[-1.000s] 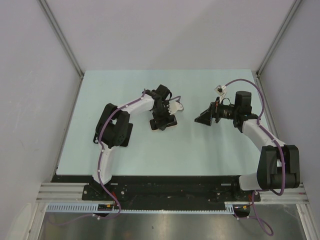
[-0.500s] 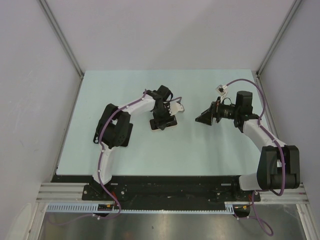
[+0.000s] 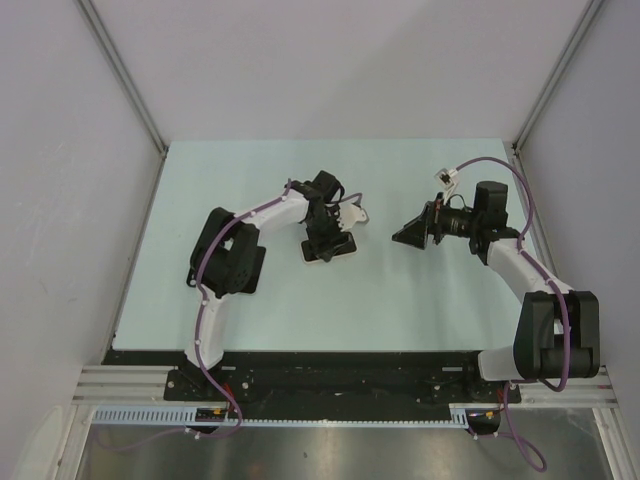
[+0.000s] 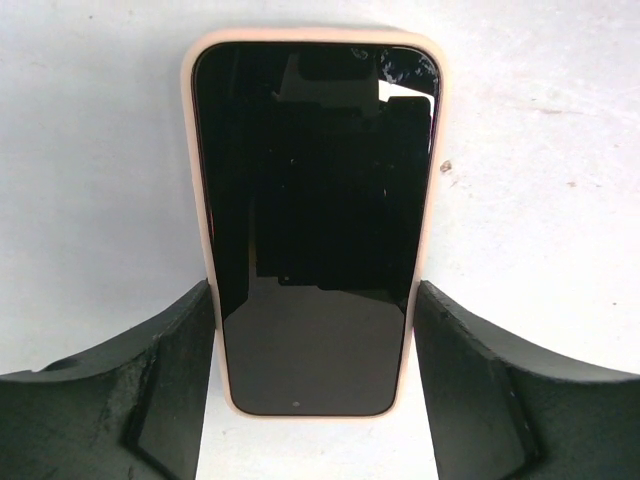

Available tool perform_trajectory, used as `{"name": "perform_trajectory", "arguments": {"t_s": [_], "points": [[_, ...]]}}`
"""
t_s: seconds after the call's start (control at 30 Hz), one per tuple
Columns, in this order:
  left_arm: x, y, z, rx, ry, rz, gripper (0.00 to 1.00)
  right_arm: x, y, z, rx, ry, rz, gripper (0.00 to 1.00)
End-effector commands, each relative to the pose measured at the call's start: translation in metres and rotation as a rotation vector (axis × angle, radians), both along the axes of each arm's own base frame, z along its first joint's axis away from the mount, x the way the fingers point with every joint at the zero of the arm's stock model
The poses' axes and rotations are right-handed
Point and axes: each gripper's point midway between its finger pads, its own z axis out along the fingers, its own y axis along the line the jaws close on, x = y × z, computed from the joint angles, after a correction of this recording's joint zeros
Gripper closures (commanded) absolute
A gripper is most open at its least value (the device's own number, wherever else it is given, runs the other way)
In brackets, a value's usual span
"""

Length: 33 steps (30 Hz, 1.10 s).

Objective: Take the phone out of the phone case
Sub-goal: Pick up the phone at the center of the board.

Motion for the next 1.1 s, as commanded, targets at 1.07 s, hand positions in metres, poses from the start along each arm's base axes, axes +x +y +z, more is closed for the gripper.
{"name": "perform_trajectory", "arguments": {"t_s": [1.07], "points": [[-0.049, -0.064, 0.134, -0.323, -0.132, -0.053, 0.96, 0.014, 0.004, -0.004, 0.101, 0.153, -0.005, 0.10]]}}
